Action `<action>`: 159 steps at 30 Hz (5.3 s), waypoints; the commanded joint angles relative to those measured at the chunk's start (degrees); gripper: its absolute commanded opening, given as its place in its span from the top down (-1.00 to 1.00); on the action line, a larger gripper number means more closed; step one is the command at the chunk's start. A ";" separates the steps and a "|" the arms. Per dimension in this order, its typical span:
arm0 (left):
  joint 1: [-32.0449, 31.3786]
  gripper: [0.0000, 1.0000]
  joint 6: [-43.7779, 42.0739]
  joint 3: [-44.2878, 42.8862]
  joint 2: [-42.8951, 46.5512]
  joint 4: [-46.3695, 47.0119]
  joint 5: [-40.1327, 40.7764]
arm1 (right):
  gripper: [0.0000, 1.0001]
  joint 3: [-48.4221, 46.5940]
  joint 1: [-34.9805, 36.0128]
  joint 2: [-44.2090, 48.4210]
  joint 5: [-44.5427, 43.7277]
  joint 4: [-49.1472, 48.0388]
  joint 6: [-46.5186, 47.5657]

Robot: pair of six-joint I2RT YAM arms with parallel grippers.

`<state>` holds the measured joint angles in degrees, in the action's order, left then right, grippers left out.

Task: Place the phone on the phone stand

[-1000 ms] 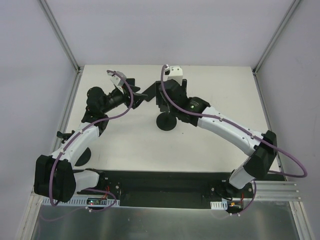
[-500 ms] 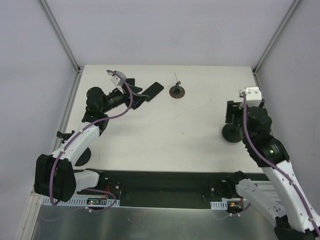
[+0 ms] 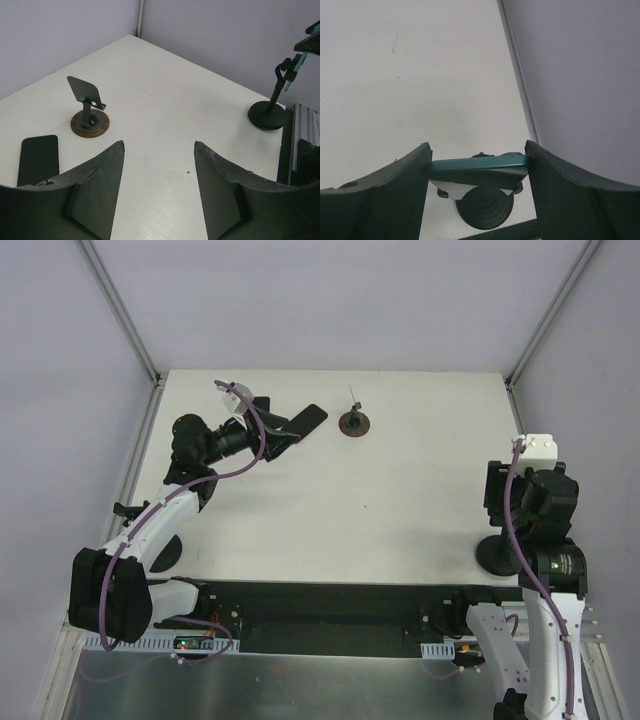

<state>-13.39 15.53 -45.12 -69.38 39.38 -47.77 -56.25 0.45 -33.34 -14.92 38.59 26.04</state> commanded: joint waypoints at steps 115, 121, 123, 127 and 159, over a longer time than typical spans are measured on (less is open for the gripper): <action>10.14 -0.82 9.18 -17.09 29.74 -71.27 35.59 | -0.93 -2.46 46.39 -48.12 -0.12 -69.05 -11.89; 10.14 -0.98 11.08 -25.18 27.03 -94.19 62.57 | -0.93 2.01 51.40 -51.74 4.97 -78.04 -12.33; 10.14 -0.98 20.00 -29.57 23.09 -103.33 67.52 | -0.93 4.03 51.93 -51.21 6.39 -79.97 -13.03; 10.31 -0.98 35.52 -37.48 18.94 -115.22 81.86 | -0.93 6.59 52.02 -49.89 6.40 -81.74 -11.99; 52.41 -0.32 50.82 -21.15 7.15 -104.15 43.63 | -0.93 10.37 51.85 -45.32 3.93 -83.59 -7.32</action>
<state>38.37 62.61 -66.70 -63.37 -66.32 -3.25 -46.02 52.42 -79.81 -11.29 -40.60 18.31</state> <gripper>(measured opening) 0.671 0.967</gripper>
